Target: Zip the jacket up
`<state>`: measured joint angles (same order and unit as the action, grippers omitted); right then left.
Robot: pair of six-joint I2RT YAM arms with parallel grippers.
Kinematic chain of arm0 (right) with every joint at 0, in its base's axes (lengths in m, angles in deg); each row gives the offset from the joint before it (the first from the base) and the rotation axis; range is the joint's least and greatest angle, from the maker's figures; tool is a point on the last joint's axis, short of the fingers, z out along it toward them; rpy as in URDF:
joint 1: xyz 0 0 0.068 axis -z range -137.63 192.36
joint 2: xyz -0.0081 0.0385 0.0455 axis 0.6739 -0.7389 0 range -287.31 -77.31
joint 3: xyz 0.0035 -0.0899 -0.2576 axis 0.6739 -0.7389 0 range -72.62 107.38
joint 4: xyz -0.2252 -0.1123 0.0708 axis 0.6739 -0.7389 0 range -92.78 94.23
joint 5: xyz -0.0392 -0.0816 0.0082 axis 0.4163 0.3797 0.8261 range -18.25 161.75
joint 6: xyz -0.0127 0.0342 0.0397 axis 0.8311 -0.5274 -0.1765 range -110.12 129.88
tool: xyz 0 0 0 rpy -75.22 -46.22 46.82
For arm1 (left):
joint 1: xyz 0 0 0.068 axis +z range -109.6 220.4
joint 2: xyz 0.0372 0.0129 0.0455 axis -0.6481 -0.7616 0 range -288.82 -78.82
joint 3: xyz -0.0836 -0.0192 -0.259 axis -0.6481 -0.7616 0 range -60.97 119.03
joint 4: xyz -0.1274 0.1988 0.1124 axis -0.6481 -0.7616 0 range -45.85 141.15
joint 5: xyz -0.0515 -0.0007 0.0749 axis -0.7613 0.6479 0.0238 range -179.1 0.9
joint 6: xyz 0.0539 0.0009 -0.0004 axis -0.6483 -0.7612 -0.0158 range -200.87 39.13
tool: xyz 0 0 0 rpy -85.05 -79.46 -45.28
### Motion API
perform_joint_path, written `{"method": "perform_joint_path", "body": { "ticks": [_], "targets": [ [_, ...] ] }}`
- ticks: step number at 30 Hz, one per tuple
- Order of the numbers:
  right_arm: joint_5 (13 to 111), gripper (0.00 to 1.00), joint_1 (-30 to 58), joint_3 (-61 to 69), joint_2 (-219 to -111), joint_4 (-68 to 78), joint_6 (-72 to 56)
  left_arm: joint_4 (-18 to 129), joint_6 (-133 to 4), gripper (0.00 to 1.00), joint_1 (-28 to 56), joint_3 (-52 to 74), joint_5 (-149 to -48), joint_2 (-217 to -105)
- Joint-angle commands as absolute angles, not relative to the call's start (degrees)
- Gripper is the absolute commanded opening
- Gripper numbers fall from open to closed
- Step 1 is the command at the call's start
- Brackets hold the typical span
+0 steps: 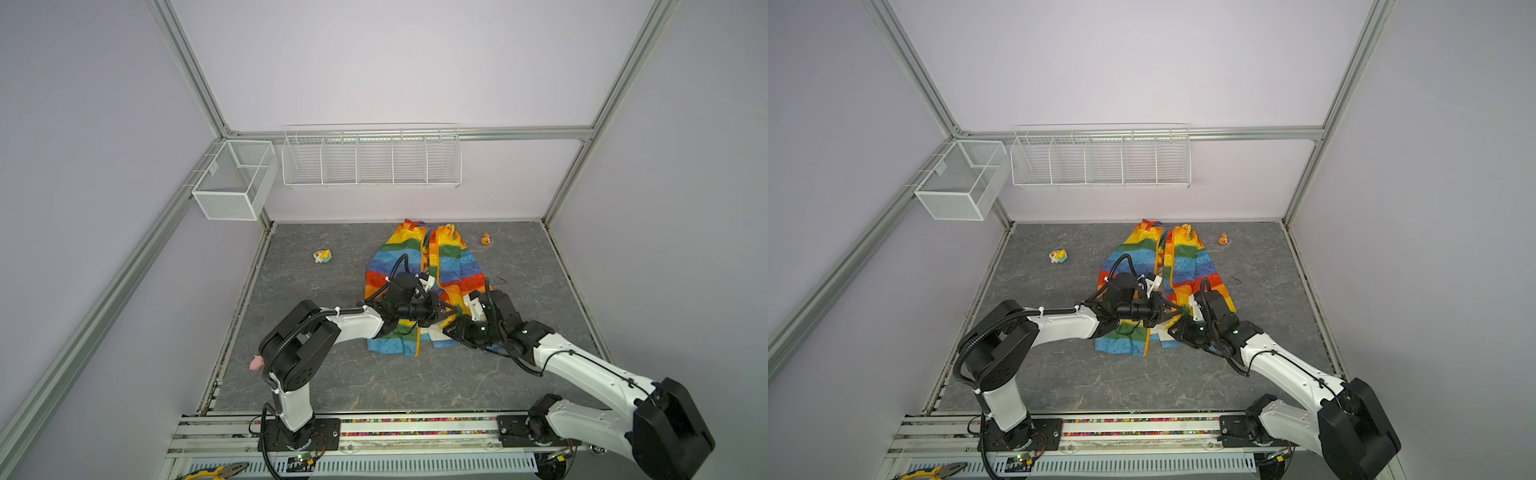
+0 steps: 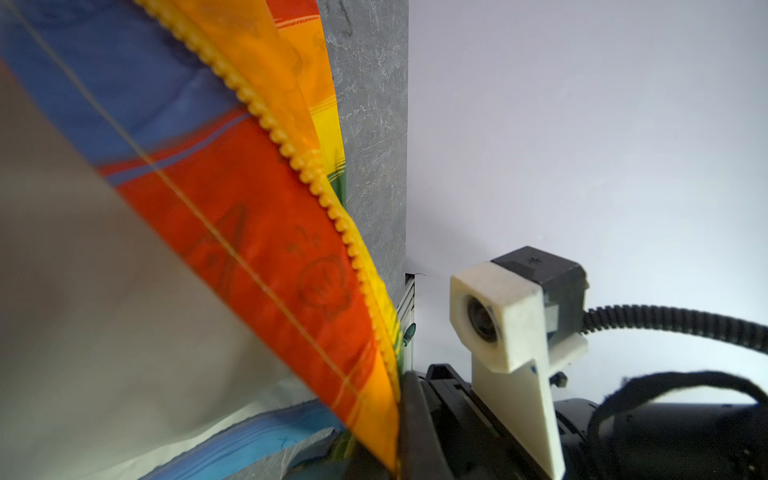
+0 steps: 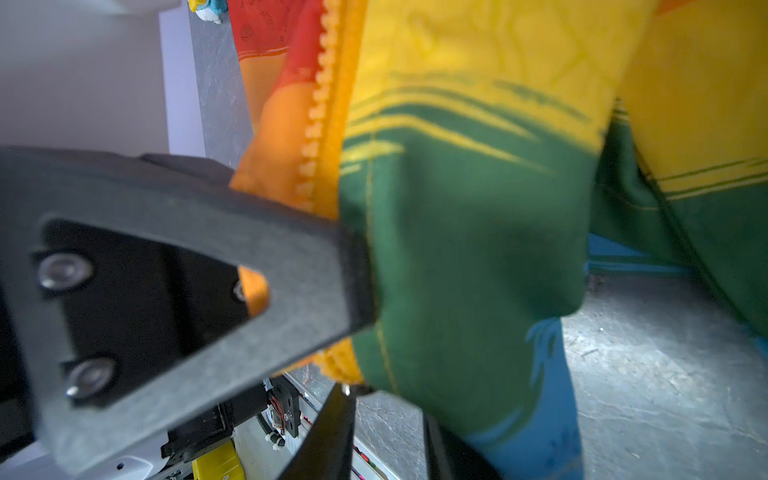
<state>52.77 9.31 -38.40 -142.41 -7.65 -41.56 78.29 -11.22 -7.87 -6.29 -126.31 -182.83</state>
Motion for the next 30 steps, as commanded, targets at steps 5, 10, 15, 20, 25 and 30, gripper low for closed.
{"method": "perform_joint_path", "body": {
  "ticks": [5, 10, 15, 20, 25, 30],
  "targets": [
    [52.0, 0.30, 11.2, -37.7, -140.4, -7.0, -42.4, 80.7, -9.9, 0.00, -7.6, -7.1, -127.2, -181.0],
    [52.0, 0.38, 12.3, -37.7, -139.5, -6.6, -43.0, 81.5, -9.0, 0.00, -7.5, -7.3, -127.5, -180.9],
    [51.9, 0.39, 13.2, -37.2, -140.1, -7.6, -42.0, 82.0, -8.5, 0.00, -7.4, -7.5, -127.9, -181.0],
    [53.7, 0.44, 14.5, -37.0, -137.9, -12.7, -38.8, 82.5, -8.3, 0.00, -6.5, -8.4, -128.2, -180.7],
    [53.6, 0.55, 16.4, -37.6, -136.1, -14.8, -35.1, 80.7, -8.9, 0.00, -6.1, -8.0, -128.7, -179.9],
    [48.1, 0.52, 18.9, -38.7, -139.1, -9.7, -33.4, 78.9, -9.6, 0.00, -6.1, -7.4, -129.4, -179.3]
  ]
}}
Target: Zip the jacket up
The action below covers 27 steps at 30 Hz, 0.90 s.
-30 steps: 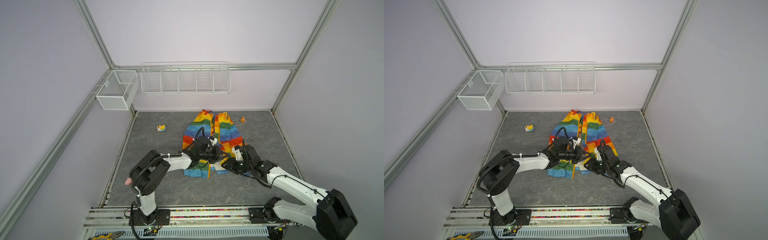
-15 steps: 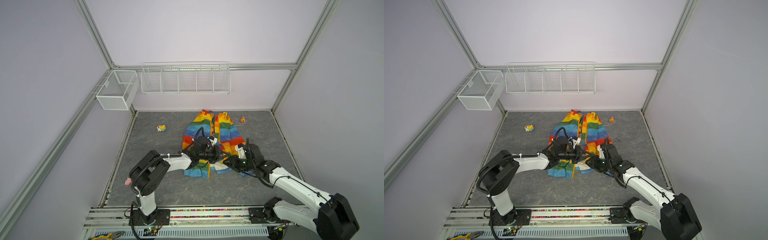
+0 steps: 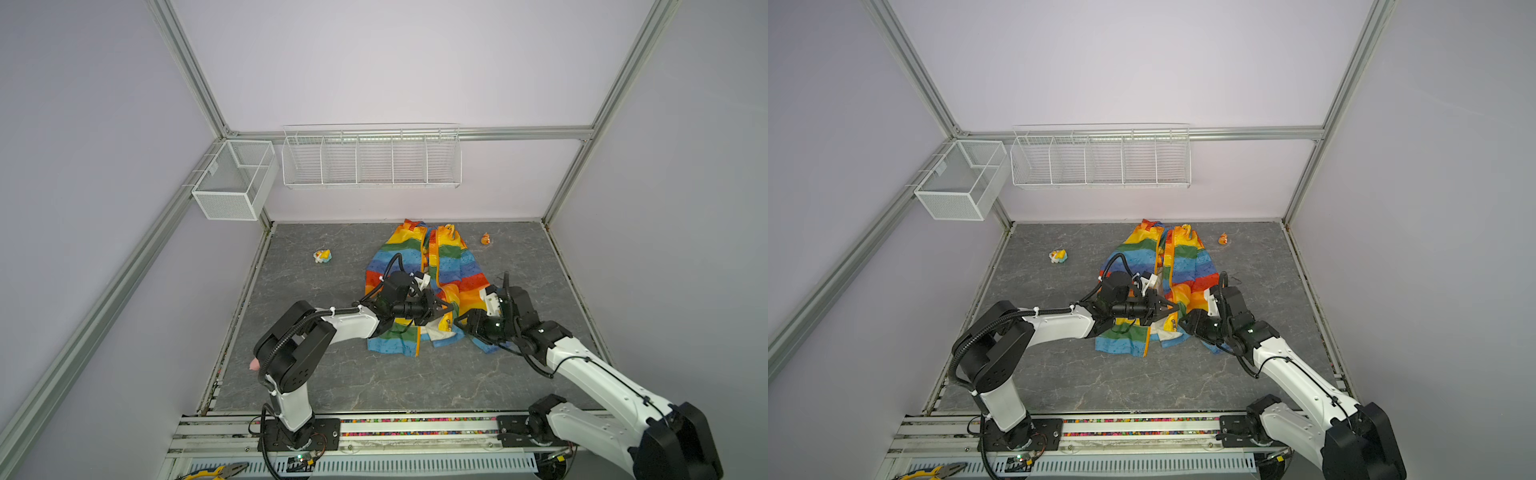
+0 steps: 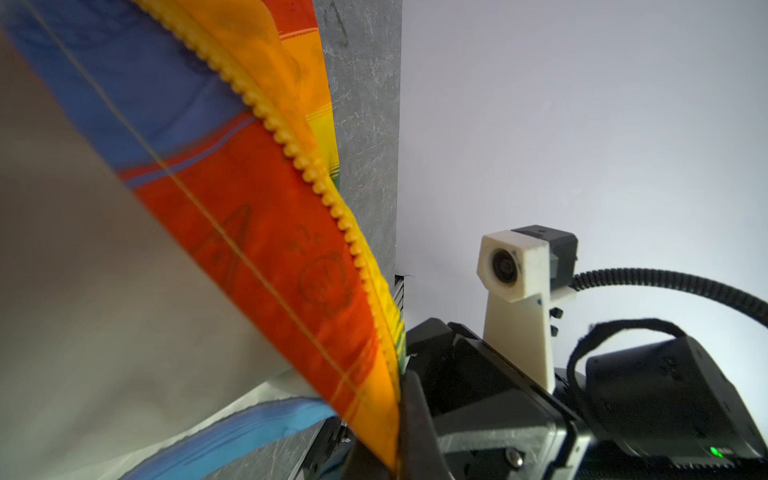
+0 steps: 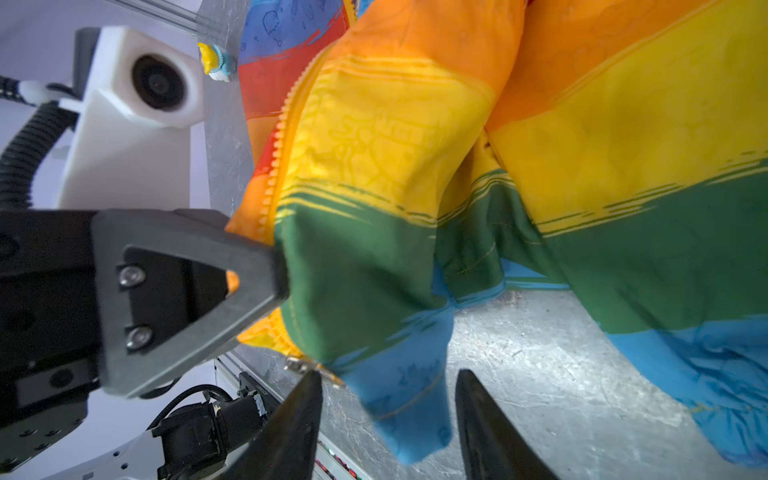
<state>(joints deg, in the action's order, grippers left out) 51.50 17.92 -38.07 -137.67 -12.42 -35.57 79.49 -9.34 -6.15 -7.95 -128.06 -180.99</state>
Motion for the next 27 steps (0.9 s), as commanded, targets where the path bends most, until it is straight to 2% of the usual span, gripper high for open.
{"method": "perform_joint_path", "body": {
  "ticks": [1, 10, 19, 21, 24, 27],
  "targets": [
    [46.8, 0.51, 19.1, -38.9, -139.7, -8.1, -33.4, 78.5, -9.8, 0.00, -6.1, -7.2, -129.5, -179.3],
    [43.1, 0.36, 19.2, -39.1, -138.6, -2.6, -33.9, 76.5, -10.5, 0.00, -6.0, -6.2, -129.6, -178.9],
    [42.0, 0.13, 19.2, -37.8, -139.4, -3.2, -32.9, 76.5, -10.2, 0.01, -5.9, -5.7, -129.7, -178.6],
    [42.3, 0.08, 19.2, -37.6, -139.8, -3.3, -32.9, 76.5, -10.2, 0.09, -5.9, -5.8, -129.8, -178.4],
    [42.7, 0.06, 19.3, -37.4, -139.9, -3.6, -32.9, 76.5, -10.1, 0.32, -5.9, -6.6, -129.5, -178.0],
    [43.3, 0.06, 19.7, -37.2, -139.5, -3.8, -33.0, 77.0, -9.9, 0.42, -6.0, -8.2, -129.4, -177.7]
  ]
}}
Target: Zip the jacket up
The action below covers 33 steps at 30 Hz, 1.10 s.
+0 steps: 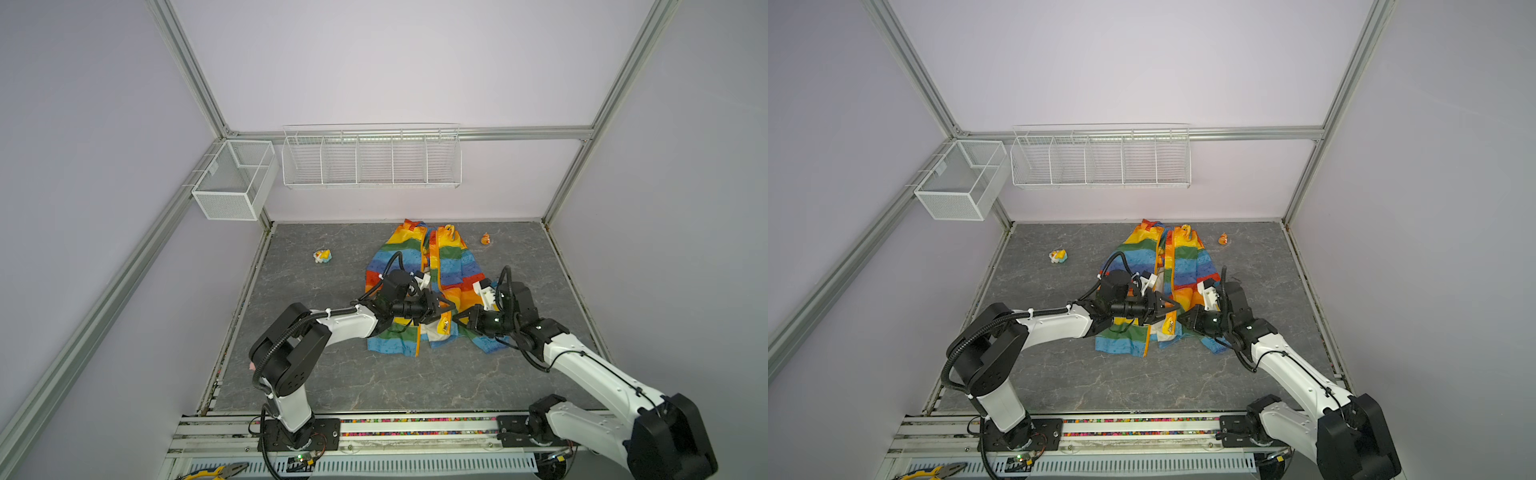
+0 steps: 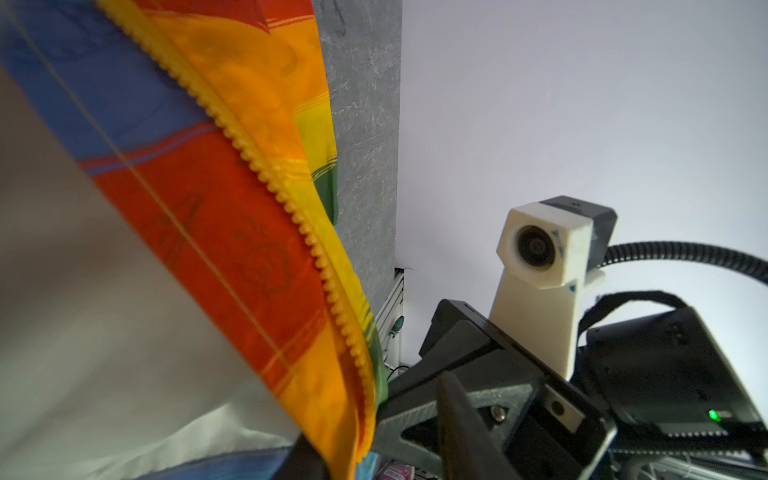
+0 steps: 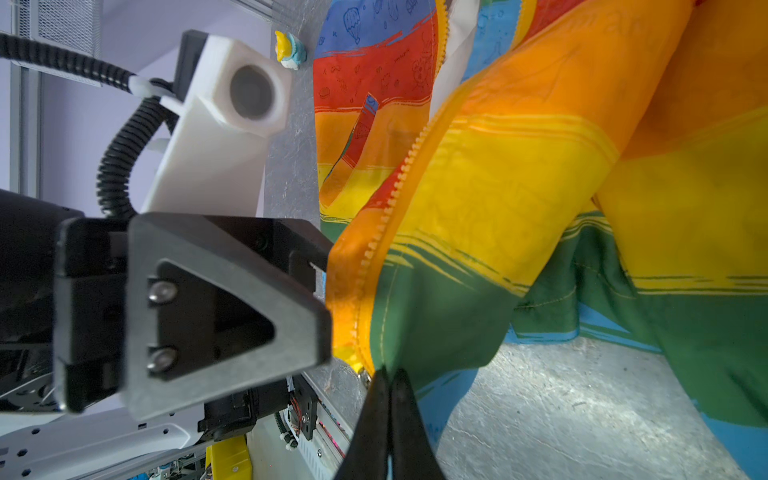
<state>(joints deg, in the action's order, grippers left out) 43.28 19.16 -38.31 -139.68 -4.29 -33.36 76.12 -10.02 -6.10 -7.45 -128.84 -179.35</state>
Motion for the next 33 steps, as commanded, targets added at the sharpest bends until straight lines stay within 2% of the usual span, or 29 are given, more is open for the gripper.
{"method": "perform_joint_path", "body": {
  "ticks": [1, 10, 14, 21, 24, 27, 29, 31, 33],
  "targets": [
    [43.3, 0.06, 19.8, -37.2, -139.3, -3.6, -33.2, 77.3, -9.9, 0.43, -6.0, -8.7, -129.5, -177.5],
    [42.8, 0.06, 20.0, -37.5, -139.2, -2.3, -34.1, 87.4, -5.0, 0.41, -6.9, -11.6, -131.4, -179.9],
    [43.0, 0.06, 20.2, -37.5, -138.8, -2.7, -34.0, 89.3, -4.1, 0.32, -7.2, -11.1, -131.4, -180.9],
    [43.1, 0.06, 20.3, -37.7, -138.0, -3.2, -34.1, 86.9, -5.5, 0.22, -7.2, -10.4, -131.8, -180.9],
    [43.0, 0.06, 20.5, -37.7, -137.6, -3.7, -34.1, 86.7, -5.6, 0.14, -7.2, -10.4, -131.4, -180.9],
    [42.8, 0.06, 20.7, -37.7, -137.3, -4.3, -34.0, 86.6, -5.6, 0.01, -7.1, -10.0, -131.2, -180.8],
    [42.8, 0.07, 20.8, -37.5, -137.1, -5.3, -33.9, 86.0, -6.0, 0.00, -7.1, -9.4, -130.9, -180.7],
    [43.2, 0.11, 20.9, -37.0, -136.6, -6.7, -33.8, 85.2, -6.4, 0.00, -6.8, -8.9, -130.7, -180.3],
    [44.1, 0.20, 20.9, -36.5, -135.8, -8.7, -33.5, 84.5, -7.0, 0.00, -6.4, -8.7, -130.2, -179.7]
  ]
}}
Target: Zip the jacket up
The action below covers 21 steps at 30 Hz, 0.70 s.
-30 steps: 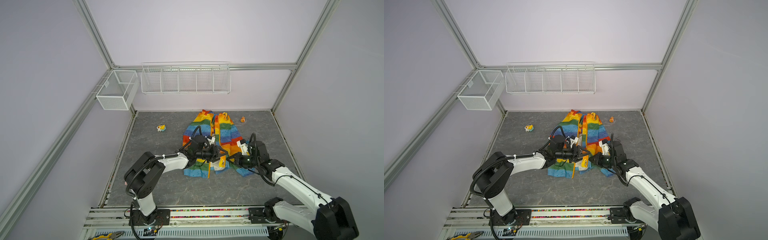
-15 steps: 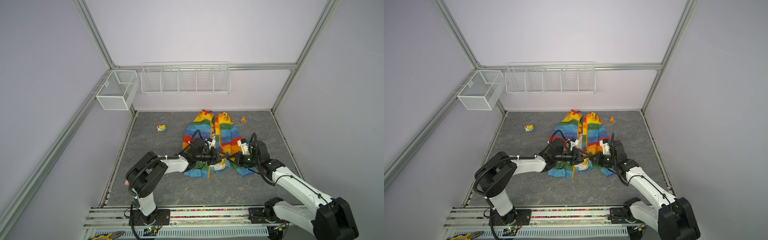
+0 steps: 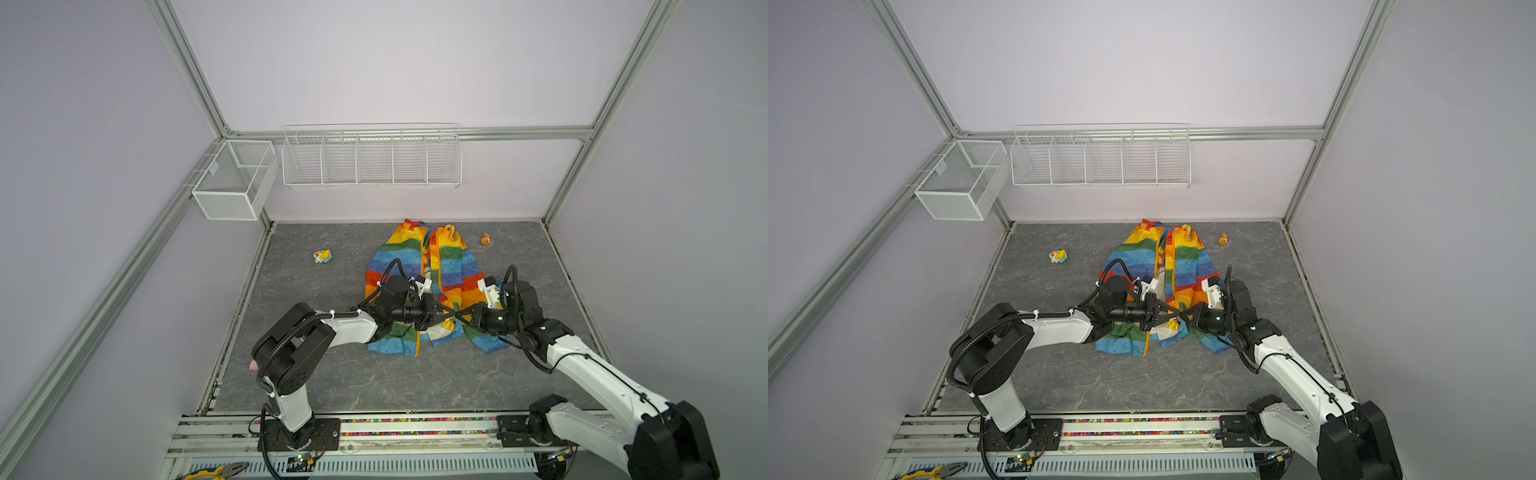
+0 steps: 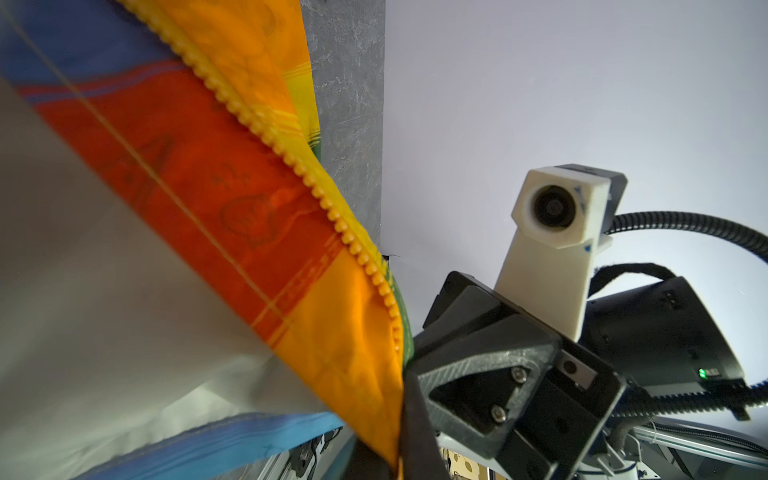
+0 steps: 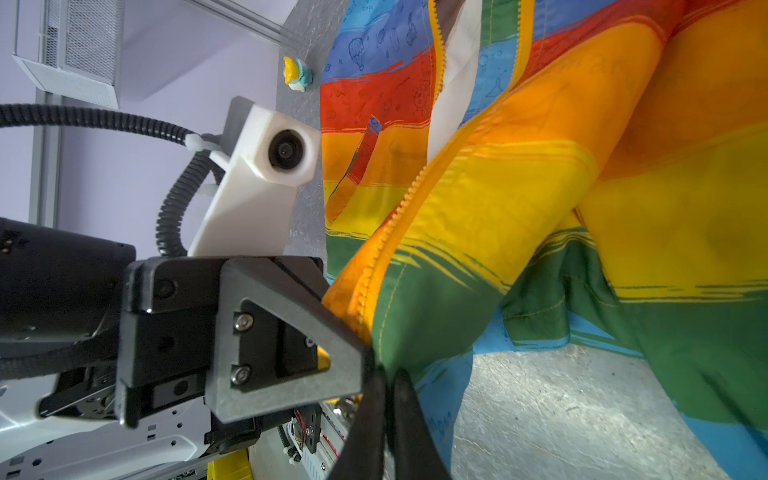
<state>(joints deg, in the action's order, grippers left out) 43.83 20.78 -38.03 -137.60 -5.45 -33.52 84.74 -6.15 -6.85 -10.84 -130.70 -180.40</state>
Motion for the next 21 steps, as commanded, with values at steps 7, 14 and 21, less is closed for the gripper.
{"method": "perform_joint_path", "body": {
  "ticks": [7, 14, 21],
  "targets": [
    [46.7, 0.46, 21.0, -33.4, -131.3, -14.6, -33.6, 78.9, -11.0, 0.00, -5.0, -6.4, -126.9, -177.6],
    [43.8, 0.51, 19.5, -33.9, -128.7, -11.4, -39.0, 74.8, -13.8, 0.00, -5.0, -2.8, -125.2, -177.9],
    [43.6, 0.55, 18.3, -34.8, -130.1, -8.1, -40.2, 77.6, -11.0, 0.00, -5.0, -3.4, -127.0, -178.5]
  ]
}}
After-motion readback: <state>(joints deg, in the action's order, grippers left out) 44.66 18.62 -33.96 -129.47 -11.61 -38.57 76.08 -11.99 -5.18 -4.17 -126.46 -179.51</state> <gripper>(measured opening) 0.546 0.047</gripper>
